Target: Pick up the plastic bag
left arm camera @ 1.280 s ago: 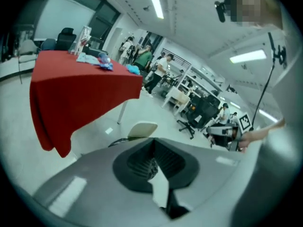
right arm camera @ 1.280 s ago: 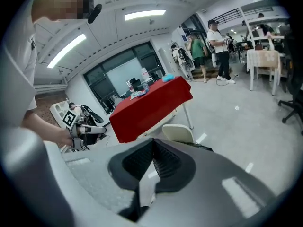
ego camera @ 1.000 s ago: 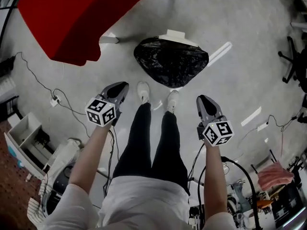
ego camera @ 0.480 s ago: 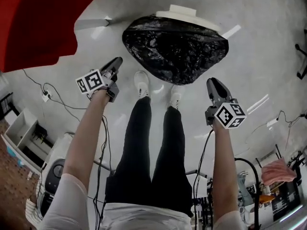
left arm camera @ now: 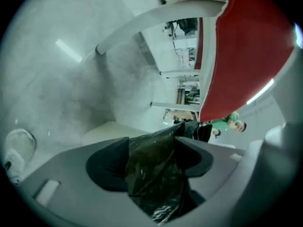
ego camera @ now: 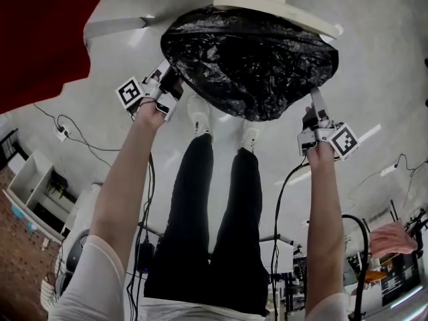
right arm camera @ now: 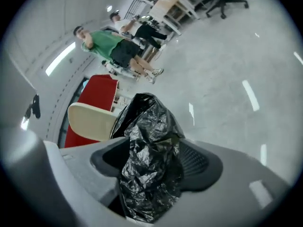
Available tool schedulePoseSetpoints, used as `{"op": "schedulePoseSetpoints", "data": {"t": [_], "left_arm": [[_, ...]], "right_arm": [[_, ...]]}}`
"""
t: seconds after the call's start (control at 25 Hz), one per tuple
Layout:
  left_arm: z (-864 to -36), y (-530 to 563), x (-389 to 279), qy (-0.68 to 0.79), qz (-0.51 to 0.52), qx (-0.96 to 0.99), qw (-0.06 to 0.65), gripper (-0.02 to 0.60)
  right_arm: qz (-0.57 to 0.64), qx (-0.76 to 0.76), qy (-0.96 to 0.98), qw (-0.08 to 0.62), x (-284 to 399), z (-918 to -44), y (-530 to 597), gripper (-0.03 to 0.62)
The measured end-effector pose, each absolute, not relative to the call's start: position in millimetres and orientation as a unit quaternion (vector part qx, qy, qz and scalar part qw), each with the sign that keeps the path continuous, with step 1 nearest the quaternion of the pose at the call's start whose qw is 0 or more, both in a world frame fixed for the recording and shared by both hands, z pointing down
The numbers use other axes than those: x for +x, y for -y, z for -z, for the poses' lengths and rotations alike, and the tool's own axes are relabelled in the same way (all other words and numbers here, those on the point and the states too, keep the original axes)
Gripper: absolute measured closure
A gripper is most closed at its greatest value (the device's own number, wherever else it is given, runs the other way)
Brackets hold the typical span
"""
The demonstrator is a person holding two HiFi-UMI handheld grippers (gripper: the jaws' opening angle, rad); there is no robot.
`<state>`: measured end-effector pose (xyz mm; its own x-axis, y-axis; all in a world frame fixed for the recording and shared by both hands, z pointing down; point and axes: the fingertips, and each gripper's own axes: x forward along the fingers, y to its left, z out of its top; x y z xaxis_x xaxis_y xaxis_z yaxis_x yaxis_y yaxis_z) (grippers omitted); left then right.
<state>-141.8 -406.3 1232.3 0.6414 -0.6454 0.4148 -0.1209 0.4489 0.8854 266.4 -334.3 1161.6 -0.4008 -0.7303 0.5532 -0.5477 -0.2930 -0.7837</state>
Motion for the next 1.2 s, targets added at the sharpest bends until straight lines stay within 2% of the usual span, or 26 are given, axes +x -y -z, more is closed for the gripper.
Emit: {"op": "schedulePoseSetpoints", "data": {"t": [0.12,0.2,0.24,0.28,0.4,0.44,0.88,1.2], "left_arm": [[-1234,417,-119,0.358,0.186,0.516,0.756,0.273],[-1225,422,-100,0.335,0.178,0.540,0.752,0.273],[-1218,424,-92,0.326,0.173,0.549,0.750,0.292],[-1212,425,-85,0.320,0.170,0.556,0.748,0.336],[-1200,422,-79,0.326,0.145,0.570,0.740,0.546],[-1196,420,-79,0.328,0.135,0.576,0.737,0.572],[-1140,405,-109,0.370,0.069,0.628,0.681,0.575],[-1039,414,-104,0.393,0.018,0.677,0.623,0.575]], "right_arm": [[0.628,-0.530,-0.558,0.120,253,-1178,335,0.266],[0.632,-0.518,-0.563,0.122,239,-1177,339,0.268],[0.629,-0.515,-0.571,0.117,234,-1174,341,0.300],[0.625,-0.513,-0.578,0.112,230,-1170,344,0.362],[0.617,-0.499,-0.600,0.098,218,-1156,347,0.574],[0.615,-0.492,-0.609,0.093,214,-1152,349,0.589],[0.609,-0.480,-0.627,0.076,202,-1110,346,0.591],[0.594,-0.464,-0.652,0.082,201,-1006,356,0.591]]}}
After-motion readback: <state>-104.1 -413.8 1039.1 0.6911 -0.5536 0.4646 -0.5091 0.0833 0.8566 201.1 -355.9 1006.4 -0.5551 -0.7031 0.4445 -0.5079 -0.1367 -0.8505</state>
